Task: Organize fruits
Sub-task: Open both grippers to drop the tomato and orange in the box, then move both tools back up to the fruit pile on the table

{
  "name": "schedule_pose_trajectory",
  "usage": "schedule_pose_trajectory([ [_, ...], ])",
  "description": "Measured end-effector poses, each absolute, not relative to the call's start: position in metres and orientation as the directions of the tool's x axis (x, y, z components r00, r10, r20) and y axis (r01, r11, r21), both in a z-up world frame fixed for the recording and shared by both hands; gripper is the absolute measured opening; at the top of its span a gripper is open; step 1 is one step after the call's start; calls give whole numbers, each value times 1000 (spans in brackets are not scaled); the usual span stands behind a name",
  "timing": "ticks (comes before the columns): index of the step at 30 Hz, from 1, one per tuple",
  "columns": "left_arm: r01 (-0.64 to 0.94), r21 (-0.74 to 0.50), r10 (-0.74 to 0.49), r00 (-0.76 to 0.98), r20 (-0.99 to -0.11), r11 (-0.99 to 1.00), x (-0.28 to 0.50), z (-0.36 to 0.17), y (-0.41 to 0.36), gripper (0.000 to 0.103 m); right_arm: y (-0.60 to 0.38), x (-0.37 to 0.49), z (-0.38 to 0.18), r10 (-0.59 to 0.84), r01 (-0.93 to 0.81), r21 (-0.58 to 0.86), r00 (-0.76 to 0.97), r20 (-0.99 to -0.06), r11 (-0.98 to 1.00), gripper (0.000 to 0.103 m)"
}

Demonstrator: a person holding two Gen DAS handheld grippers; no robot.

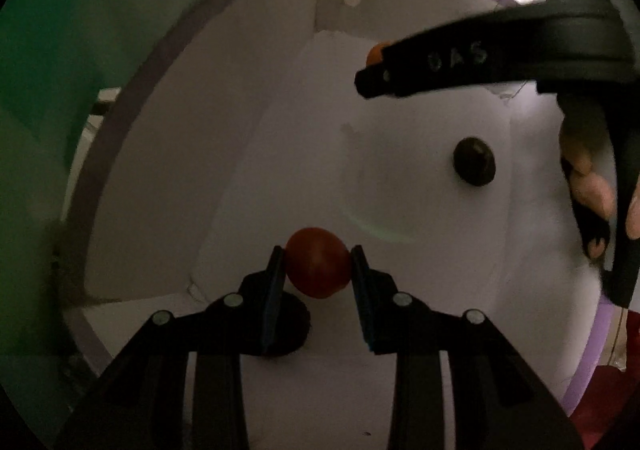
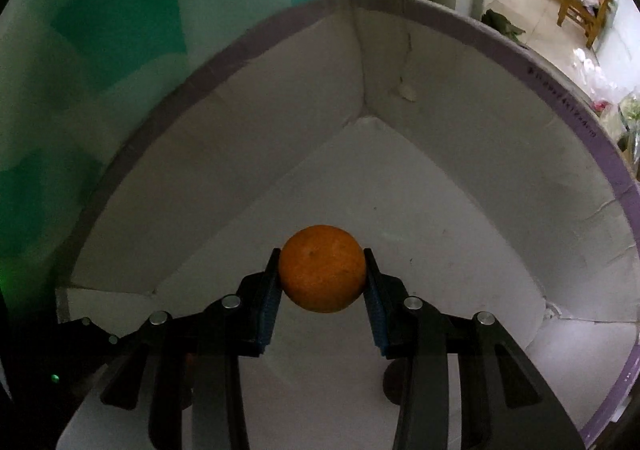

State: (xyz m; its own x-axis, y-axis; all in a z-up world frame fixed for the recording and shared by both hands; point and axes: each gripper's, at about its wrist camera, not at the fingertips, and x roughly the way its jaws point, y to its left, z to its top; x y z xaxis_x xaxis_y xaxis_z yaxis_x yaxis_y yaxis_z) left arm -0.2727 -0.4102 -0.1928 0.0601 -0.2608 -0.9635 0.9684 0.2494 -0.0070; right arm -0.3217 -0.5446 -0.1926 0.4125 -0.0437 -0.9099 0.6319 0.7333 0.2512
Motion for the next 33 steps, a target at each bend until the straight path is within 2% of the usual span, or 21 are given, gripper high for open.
schedule_pose_trajectory([
  [2, 969, 2, -259, 67, -963, 246, -273, -193, -410, 37, -545, -322, -192, -44, 635, 252, 413, -910, 731, 40],
  [6, 974, 33, -264, 93, -960, 222, -279, -192, -412, 56, -545, -321, -192, -49, 647, 247, 404, -914, 722, 41],
  [10, 977, 55, -264, 109, -958, 205, -284, -192, -411, 60, -545, -321, -191, -56, 655, 250, 409, -911, 714, 53],
  [16, 977, 58, -269, 114, -956, 207, -284, -191, -410, 61, -545, -322, -189, -57, 655, 249, 409, -911, 713, 65],
  [19, 977, 63, -274, 119, -954, 204, -296, -190, -413, 66, -545, -323, -189, -61, 657, 250, 412, -909, 711, 72],
  [23, 978, 88, -292, 142, -946, 192, -309, -187, -411, 68, -546, -328, -184, -65, 663, 268, 432, -899, 699, 75],
  [25, 979, 117, -328, 167, -930, 169, -317, -177, -410, 71, -550, -334, -177, -67, 669, 300, 464, -883, 680, 80],
  [29, 976, 200, -454, 217, -864, 86, -347, -149, -401, 81, -560, -346, -160, -89, 697, 339, 500, -862, 632, 81],
  [33, 943, 334, -656, 258, -709, 11, -382, -103, -378, 94, -563, -351, -136, -137, 712, 316, 501, -855, 627, 81],
])
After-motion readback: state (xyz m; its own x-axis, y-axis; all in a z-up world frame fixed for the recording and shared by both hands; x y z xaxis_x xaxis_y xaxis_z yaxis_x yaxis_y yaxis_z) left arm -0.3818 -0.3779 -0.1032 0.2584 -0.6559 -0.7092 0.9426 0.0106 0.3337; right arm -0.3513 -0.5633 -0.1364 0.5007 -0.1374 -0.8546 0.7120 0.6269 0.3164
